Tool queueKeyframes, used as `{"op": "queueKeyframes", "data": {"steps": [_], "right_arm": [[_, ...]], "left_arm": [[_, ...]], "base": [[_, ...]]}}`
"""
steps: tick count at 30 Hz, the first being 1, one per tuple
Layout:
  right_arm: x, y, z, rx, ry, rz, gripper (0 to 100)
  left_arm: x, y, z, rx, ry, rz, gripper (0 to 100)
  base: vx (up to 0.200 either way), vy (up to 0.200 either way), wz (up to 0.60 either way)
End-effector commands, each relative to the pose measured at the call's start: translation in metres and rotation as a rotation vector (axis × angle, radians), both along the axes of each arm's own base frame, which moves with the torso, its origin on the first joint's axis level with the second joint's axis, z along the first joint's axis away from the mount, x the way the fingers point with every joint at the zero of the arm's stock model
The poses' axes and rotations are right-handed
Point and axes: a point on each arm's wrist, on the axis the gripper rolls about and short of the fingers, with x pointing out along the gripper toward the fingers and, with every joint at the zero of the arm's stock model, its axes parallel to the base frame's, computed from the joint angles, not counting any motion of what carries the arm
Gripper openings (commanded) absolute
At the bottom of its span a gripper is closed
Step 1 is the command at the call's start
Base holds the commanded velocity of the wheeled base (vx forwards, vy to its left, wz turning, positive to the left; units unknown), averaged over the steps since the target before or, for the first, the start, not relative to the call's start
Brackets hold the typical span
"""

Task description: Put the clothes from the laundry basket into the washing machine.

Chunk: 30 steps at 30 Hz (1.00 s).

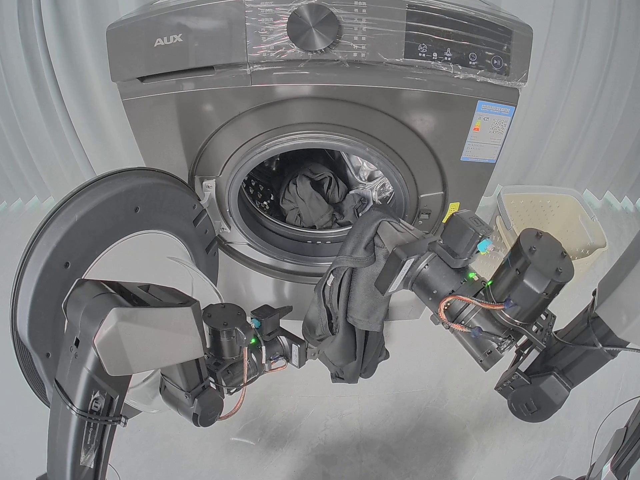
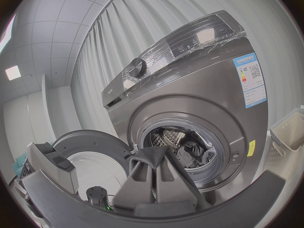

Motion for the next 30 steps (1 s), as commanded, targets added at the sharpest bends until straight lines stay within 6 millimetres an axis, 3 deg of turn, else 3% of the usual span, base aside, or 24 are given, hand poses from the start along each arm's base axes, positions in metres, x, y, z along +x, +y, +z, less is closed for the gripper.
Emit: {"op": "queueKeyframes", "data": {"steps": [1, 7, 8, 19, 25, 26, 30], "right_arm": [[-0.001, 0.001, -0.001, -0.001, 0.001, 0.006, 0], [-0.002, 0.002, -0.002, -0.003, 0.006, 0.008, 0], [-0.003, 0.002, -0.001, -0.002, 0.005, 0.009, 0], [-0.003, 0.003, -0.003, -0.004, 0.012, 0.013, 0], [0.000, -0.001, -0.006, -0.013, 0.018, -0.001, 0], [0.002, -0.006, -0.010, -0.025, 0.031, -0.015, 0], [0.007, -0.020, -0.023, -0.061, 0.070, -0.049, 0]], "left_arm": [[0.000, -0.002, -0.005, 0.005, 0.006, -0.005, 100], [0.003, -0.005, -0.009, 0.002, 0.004, -0.004, 100], [0.004, -0.005, -0.009, 0.001, 0.001, 0.000, 0], [0.010, -0.006, -0.004, -0.014, -0.026, 0.011, 0], [0.012, -0.004, 0.008, -0.032, -0.053, 0.018, 0], [0.010, 0.001, 0.026, -0.044, -0.081, 0.026, 0], [-0.015, 0.014, 0.062, -0.055, -0.103, 0.022, 0]], "base": [[0.000, 0.000, 0.00], [0.000, 0.000, 0.00], [0.000, 0.000, 0.00], [0.000, 0.000, 0.00], [0.000, 0.000, 0.00], [0.000, 0.000, 0.00], [0.000, 0.000, 0.00]]}}
